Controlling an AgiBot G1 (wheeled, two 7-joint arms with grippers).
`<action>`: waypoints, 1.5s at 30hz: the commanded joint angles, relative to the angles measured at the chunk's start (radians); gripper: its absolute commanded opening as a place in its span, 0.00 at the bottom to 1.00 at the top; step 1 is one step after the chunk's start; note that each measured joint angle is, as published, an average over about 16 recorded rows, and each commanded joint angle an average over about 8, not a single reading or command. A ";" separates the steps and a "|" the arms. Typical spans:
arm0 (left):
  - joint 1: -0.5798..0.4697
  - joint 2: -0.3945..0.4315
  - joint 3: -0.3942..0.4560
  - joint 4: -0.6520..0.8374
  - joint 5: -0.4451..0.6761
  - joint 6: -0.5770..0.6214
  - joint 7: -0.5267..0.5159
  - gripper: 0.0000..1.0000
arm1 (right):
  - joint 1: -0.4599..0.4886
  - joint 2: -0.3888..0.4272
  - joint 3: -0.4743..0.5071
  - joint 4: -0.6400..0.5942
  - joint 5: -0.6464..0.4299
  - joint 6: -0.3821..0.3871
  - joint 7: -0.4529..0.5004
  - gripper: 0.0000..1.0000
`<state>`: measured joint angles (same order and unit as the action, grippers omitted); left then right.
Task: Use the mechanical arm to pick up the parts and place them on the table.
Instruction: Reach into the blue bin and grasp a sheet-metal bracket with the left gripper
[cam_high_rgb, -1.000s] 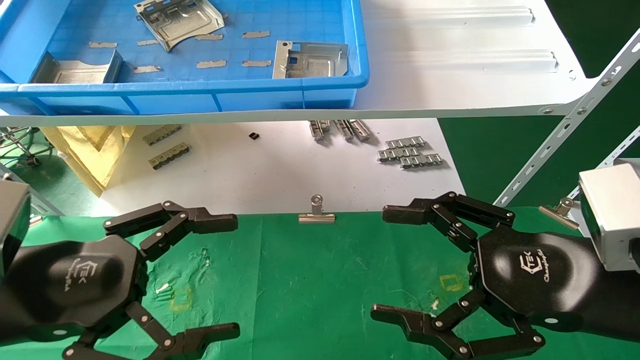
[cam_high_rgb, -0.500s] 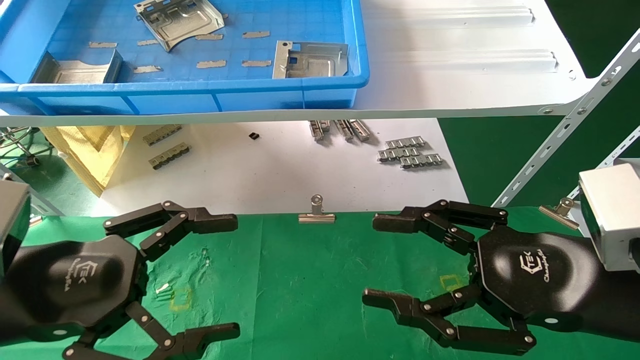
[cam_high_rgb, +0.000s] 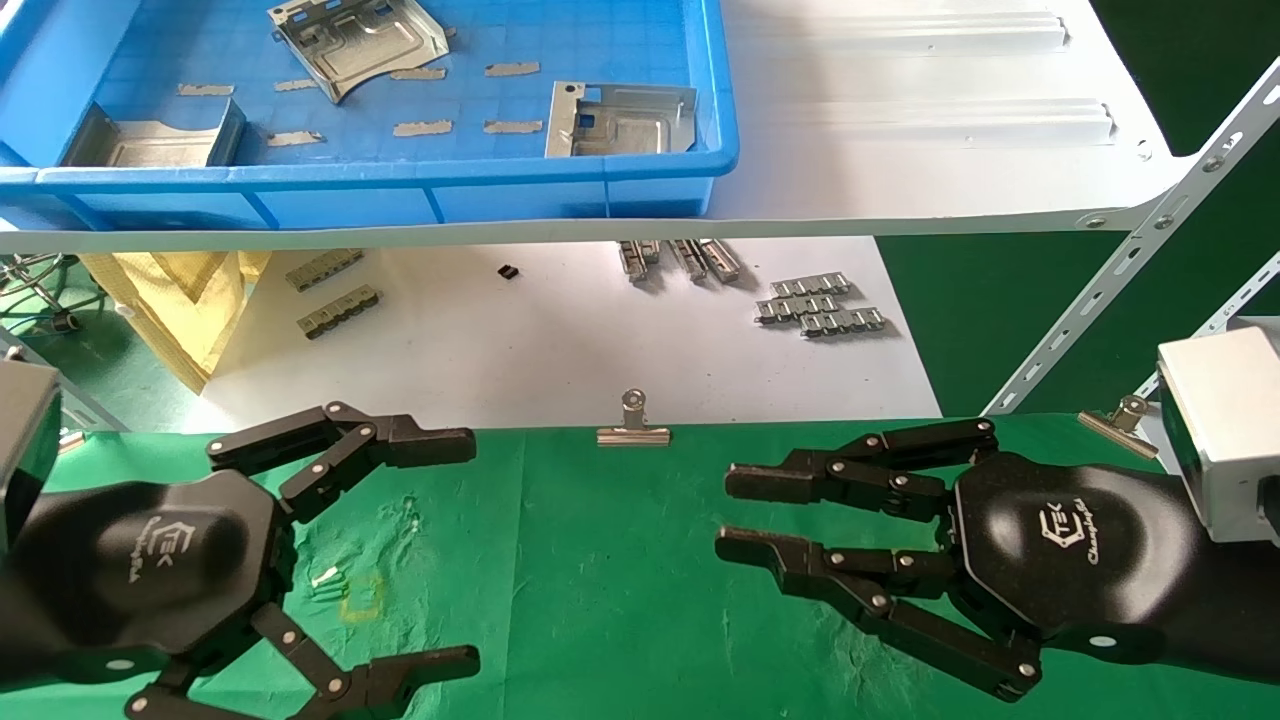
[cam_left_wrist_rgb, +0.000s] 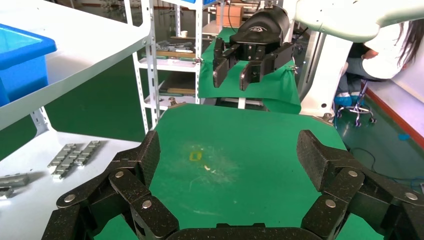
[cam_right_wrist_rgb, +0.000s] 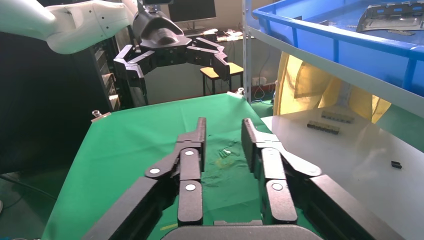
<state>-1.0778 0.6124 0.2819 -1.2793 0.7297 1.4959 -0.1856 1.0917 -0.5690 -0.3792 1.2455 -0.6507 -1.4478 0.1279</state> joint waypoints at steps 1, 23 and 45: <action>0.000 0.000 0.000 0.000 0.000 0.000 0.000 1.00 | 0.000 0.000 0.000 0.000 0.000 0.000 0.000 0.00; -0.595 0.216 0.134 0.457 0.356 -0.082 0.007 1.00 | 0.000 0.000 0.000 0.000 0.000 0.000 0.000 0.00; -1.015 0.584 0.269 1.210 0.714 -0.715 0.188 0.80 | 0.000 0.000 0.000 0.000 0.000 0.000 0.000 0.00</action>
<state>-2.0889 1.1900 0.5506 -0.0772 1.4431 0.7828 0.0001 1.0918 -0.5690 -0.3793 1.2454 -0.6506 -1.4478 0.1278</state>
